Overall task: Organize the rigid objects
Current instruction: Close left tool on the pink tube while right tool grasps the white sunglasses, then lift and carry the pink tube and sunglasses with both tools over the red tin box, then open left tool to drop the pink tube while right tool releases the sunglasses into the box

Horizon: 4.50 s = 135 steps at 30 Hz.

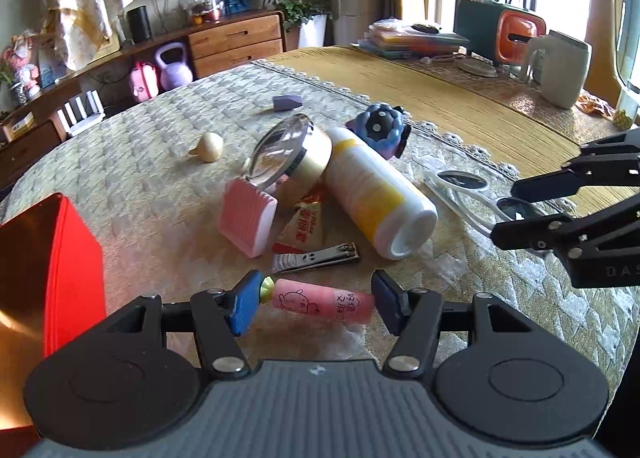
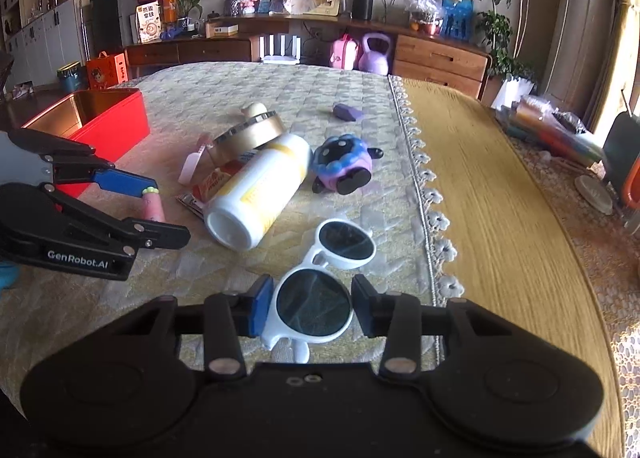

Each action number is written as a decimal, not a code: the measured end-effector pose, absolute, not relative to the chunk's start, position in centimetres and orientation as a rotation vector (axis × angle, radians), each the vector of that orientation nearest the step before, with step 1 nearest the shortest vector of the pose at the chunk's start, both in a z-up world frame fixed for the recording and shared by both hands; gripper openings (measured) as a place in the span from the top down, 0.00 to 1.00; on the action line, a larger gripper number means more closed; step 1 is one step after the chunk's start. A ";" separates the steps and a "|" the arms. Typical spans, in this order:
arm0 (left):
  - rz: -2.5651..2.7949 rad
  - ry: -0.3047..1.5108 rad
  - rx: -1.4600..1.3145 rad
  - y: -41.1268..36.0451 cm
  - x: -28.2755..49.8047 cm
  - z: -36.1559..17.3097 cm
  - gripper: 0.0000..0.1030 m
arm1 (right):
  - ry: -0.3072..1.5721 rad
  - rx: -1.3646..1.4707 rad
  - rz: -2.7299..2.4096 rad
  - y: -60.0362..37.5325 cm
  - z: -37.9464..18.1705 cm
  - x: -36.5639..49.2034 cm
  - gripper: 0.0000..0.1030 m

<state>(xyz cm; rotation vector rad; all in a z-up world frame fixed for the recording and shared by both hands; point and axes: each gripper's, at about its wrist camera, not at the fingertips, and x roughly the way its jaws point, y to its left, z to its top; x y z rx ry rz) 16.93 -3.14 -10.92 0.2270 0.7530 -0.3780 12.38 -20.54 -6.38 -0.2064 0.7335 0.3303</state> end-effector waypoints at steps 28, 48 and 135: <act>-0.275 0.745 0.156 -0.2 14.5 -7.6 0.42 | 0.773 -0.041 0.397 -21.0 -6.9 10.2 0.36; -0.271 0.753 0.163 0.3 14.5 -8.3 0.42 | 0.732 -0.175 0.335 -18.1 -8.5 11.5 0.51; 0.104 0.895 0.003 18.8 27.7 -7.9 0.42 | 0.734 -0.384 0.717 9.2 -3.7 16.8 0.62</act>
